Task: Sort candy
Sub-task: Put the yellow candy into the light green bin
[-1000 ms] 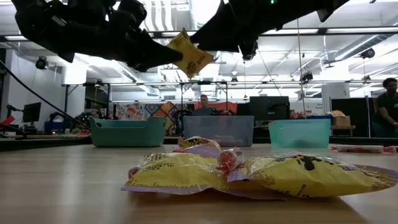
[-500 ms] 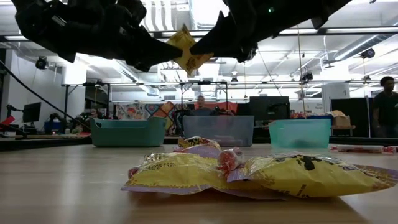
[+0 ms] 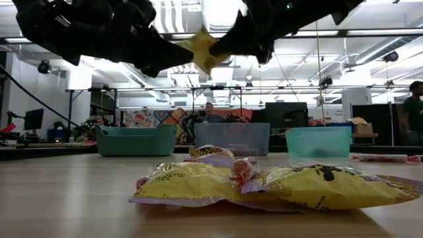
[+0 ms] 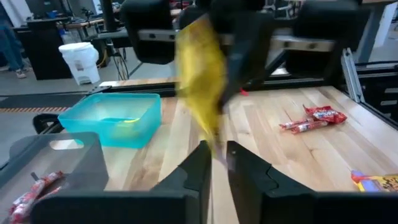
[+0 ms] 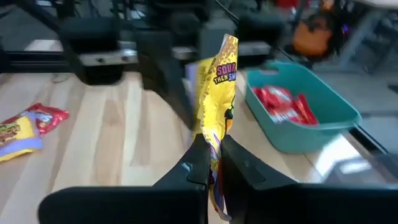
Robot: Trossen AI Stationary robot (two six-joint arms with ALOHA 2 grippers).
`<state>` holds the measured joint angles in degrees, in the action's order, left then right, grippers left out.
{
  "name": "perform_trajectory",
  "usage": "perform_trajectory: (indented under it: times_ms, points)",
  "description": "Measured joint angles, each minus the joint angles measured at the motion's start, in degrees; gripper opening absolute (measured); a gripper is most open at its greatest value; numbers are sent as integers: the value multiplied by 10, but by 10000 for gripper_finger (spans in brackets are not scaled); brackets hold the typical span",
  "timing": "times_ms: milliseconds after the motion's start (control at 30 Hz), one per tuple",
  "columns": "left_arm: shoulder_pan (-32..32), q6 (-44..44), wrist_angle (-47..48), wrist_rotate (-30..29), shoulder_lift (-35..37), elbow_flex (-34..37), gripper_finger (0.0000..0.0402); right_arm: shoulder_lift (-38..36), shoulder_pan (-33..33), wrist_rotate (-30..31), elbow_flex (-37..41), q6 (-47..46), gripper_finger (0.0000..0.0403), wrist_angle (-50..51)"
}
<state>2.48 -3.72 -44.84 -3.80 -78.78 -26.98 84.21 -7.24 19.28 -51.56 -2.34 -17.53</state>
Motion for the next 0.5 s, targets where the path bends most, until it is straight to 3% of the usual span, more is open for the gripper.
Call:
perform_trajectory:
  times_ms: [133,233,333,433,500]
  points:
    - [-2,22,48,-74,21,0,73,-38,39,52,-35,-76,13,185]
    - [-4,46,109,-151,46,0,97,-60,78,138,-75,-161,13,375]
    - [-3,66,162,-173,70,0,114,-64,127,211,-116,-279,13,584]
    - [-3,88,184,-174,91,0,123,-55,185,211,-137,-404,13,754]
    - [-3,95,189,-174,99,0,125,-42,221,197,-133,-448,13,805]
